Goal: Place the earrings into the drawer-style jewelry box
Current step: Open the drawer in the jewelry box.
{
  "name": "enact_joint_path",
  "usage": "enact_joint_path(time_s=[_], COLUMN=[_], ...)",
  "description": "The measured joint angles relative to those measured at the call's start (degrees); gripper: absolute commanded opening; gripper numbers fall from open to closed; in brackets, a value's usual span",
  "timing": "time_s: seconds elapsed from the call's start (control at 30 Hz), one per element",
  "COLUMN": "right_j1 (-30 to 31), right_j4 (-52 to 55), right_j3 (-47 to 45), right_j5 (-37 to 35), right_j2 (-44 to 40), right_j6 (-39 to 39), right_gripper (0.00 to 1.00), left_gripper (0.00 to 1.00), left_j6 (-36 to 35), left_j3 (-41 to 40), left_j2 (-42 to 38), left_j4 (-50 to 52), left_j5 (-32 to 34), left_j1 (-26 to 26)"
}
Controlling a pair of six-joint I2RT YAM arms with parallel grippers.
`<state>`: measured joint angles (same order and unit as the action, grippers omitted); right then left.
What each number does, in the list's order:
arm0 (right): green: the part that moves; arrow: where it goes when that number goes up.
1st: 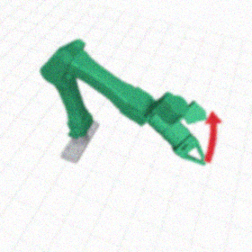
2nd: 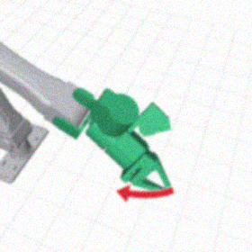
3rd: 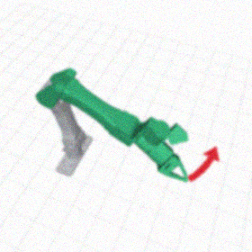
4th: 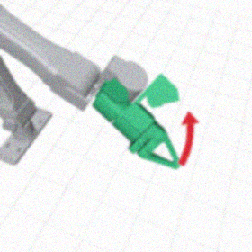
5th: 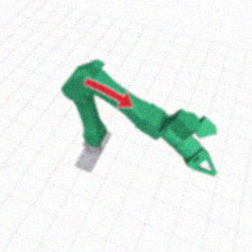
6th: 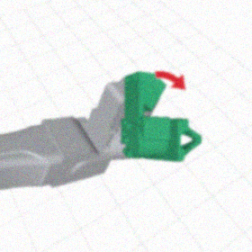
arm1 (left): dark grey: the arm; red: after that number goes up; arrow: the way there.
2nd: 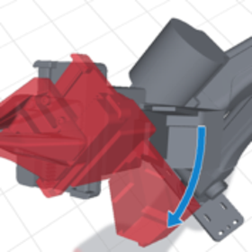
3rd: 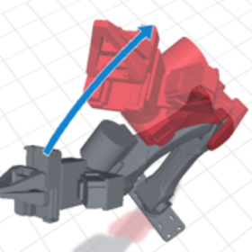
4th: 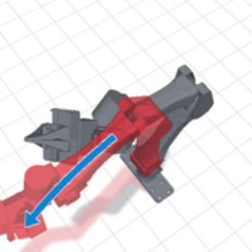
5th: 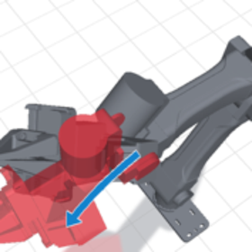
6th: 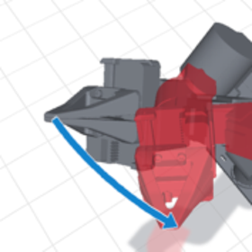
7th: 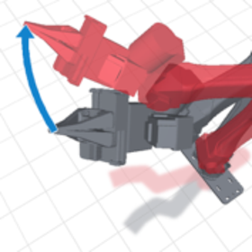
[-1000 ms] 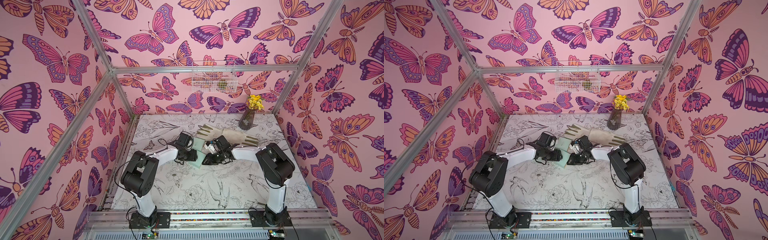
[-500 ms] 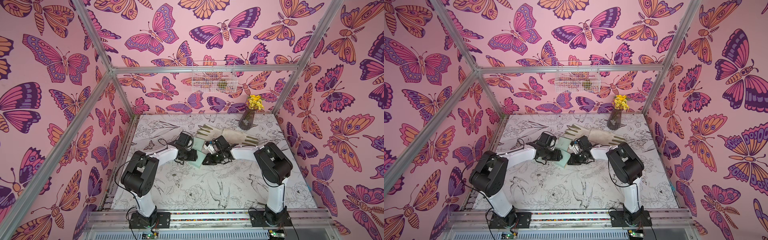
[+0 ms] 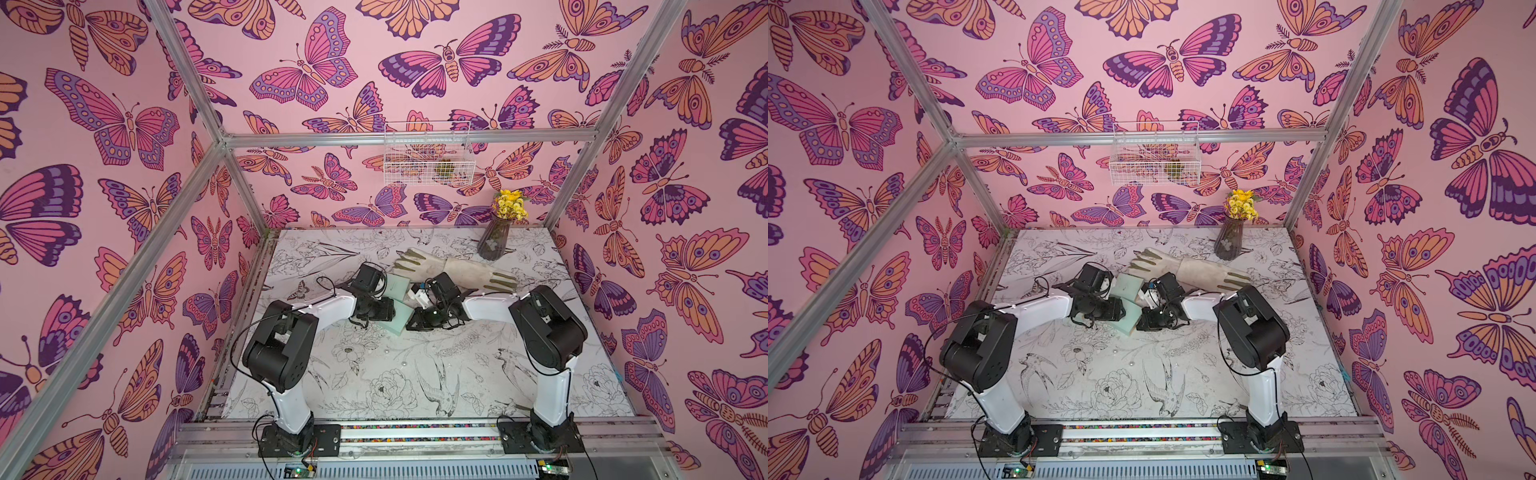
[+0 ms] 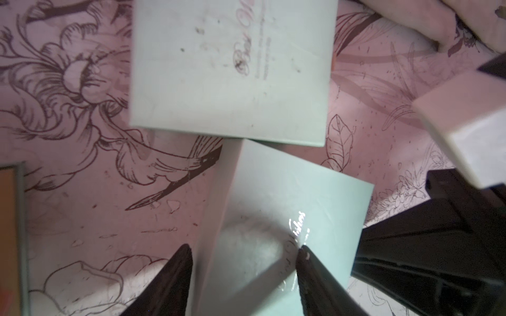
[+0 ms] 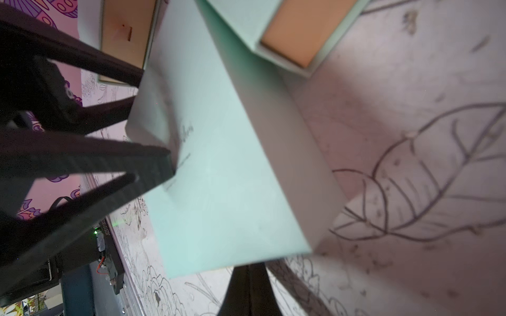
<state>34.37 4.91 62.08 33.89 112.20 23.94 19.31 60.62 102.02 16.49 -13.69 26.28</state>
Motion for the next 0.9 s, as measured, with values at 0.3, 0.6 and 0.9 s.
enact_joint_path(time_s=[0.3, 0.6, 0.9], right_j1=[-1.73, -2.67, -2.91], right_j4=[-0.46, -0.42, -0.39], right_j3=[-5.9, -10.34, -11.91], right_j5=[-0.85, -1.7, -2.36], right_j2=[-4.57, -7.96, -9.27], right_j6=[-0.39, -0.66, -1.57], right_gripper=[0.0, 0.0, 0.0], left_gripper=[0.62, 0.62, 0.62], left_j6=[-0.02, -0.02, -0.02], left_j3=[0.24, 0.26, 0.31], left_j2=[0.22, 0.28, 0.33], left_j4=[0.07, 0.07, 0.07], left_j5=[0.0, 0.0, 0.0], left_j1=[-0.76, -0.76, -0.76])
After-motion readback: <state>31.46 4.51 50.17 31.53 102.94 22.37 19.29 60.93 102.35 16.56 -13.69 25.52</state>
